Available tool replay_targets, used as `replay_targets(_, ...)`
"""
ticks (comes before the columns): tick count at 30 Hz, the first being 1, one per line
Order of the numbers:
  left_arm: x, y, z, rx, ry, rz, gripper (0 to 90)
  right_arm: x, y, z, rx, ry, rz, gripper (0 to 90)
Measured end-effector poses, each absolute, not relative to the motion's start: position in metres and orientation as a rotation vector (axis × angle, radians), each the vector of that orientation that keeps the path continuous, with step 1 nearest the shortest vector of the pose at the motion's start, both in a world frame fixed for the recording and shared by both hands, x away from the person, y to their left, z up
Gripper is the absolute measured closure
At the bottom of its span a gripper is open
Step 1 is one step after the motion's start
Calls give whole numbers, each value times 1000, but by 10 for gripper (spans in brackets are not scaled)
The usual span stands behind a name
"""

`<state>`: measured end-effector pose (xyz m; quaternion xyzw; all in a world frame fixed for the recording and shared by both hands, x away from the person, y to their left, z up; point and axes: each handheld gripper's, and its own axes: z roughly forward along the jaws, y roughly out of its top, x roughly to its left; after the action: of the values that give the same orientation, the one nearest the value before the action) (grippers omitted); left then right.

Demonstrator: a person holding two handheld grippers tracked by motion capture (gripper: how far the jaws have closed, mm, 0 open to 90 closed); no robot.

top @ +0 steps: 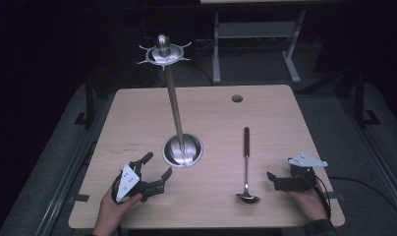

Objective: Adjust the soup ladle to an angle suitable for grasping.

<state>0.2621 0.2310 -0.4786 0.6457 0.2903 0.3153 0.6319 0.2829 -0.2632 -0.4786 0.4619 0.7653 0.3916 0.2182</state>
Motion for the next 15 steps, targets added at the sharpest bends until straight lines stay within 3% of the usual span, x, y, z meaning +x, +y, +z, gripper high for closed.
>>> replay_targets(3, 262, 231, -478, 1481, 663, 726, 133, 284, -263, -479, 1277, 2124, 1078, 45)
replay_targets(7, 262, 231, -479, 1478, 664, 723, 133, 288, -263, -479, 1266, 2131, 1078, 141)
replay_targets(9, 262, 232, -478, 1487, 664, 727, 133, 289, -262, -478, 1269, 2128, 1100, 244)
replay_targets(10, 262, 232, -478, 1487, 664, 727, 133, 289, -262, -478, 1269, 2128, 1100, 244)
replay_targets(12, 262, 231, -478, 1480, 665, 721, 133, 292, -263, -478, 1243, 2119, 1122, 387)
replay_targets(15, 262, 232, -478, 1494, 660, 726, 133, 297, -264, -478, 1245, 2112, 1157, 479)
